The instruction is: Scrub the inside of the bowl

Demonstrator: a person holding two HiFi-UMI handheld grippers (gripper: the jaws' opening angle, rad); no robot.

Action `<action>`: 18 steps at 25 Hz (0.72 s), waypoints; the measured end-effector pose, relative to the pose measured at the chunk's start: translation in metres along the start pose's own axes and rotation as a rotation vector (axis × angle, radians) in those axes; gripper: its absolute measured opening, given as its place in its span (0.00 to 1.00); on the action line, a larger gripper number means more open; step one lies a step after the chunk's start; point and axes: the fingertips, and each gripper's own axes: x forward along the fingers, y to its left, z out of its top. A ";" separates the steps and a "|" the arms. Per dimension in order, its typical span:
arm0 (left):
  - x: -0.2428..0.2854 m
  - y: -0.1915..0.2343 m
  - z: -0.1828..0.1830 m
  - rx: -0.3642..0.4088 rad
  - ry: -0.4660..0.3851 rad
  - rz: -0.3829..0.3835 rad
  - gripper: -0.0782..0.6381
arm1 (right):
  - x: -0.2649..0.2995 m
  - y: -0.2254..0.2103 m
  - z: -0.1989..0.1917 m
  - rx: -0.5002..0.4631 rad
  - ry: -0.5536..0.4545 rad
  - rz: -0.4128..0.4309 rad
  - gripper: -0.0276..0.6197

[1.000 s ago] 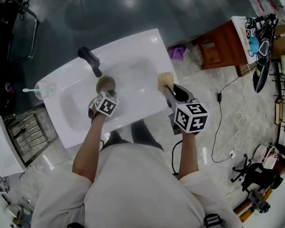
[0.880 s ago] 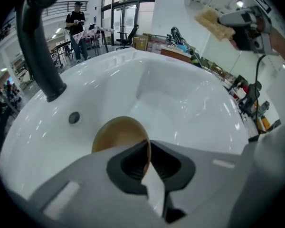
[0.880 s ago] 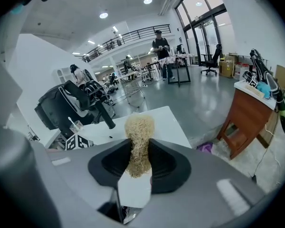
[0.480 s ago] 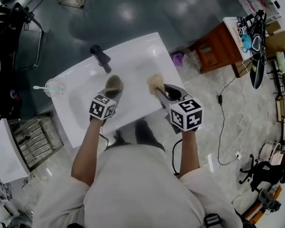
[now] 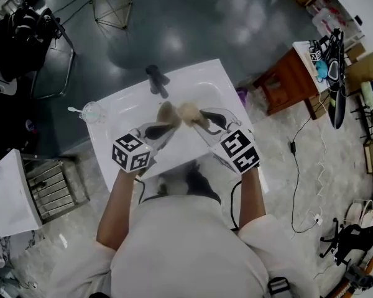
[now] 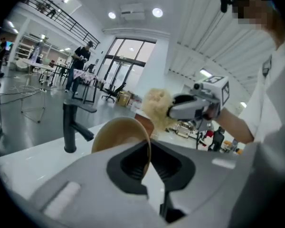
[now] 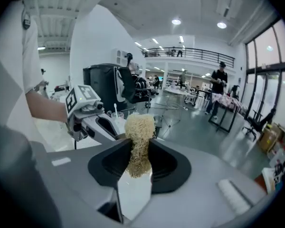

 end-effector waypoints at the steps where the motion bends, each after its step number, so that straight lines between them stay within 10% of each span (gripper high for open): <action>1: -0.010 -0.008 0.006 -0.002 -0.033 -0.023 0.13 | 0.001 0.009 0.005 -0.036 -0.002 0.009 0.22; 18: -0.112 -0.086 0.046 0.169 -0.187 -0.184 0.13 | -0.005 0.049 0.070 -0.255 -0.054 -0.036 0.23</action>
